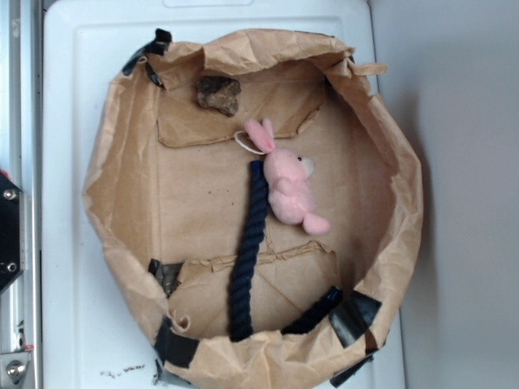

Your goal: Grab the blue rope.

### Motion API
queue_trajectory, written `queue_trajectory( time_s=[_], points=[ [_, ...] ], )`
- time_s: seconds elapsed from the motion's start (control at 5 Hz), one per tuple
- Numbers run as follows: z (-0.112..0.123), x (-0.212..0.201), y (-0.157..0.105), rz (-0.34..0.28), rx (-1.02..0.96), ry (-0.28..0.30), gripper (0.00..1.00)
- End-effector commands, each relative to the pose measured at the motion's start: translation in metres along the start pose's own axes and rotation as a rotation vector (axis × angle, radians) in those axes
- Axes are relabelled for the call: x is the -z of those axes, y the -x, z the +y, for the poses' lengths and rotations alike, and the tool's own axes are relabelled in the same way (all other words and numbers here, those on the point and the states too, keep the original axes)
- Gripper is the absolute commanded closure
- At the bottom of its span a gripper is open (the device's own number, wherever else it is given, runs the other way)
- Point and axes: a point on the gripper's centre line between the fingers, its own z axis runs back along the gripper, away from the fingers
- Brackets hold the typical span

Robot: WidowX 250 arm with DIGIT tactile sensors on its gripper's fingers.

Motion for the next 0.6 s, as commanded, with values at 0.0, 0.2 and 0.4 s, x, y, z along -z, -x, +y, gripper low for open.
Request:
queue_trajectory(
  time_s=[0.0,0.2,0.4],
  points=[
    [0.000,0.000,0.000,0.000,0.000,0.000,0.00],
    [-0.006,0.008,-0.024,0.010,-0.068,0.000,0.00],
    [0.000,0.016,-0.028,0.001,-0.120,-0.002,0.00]
  ],
)
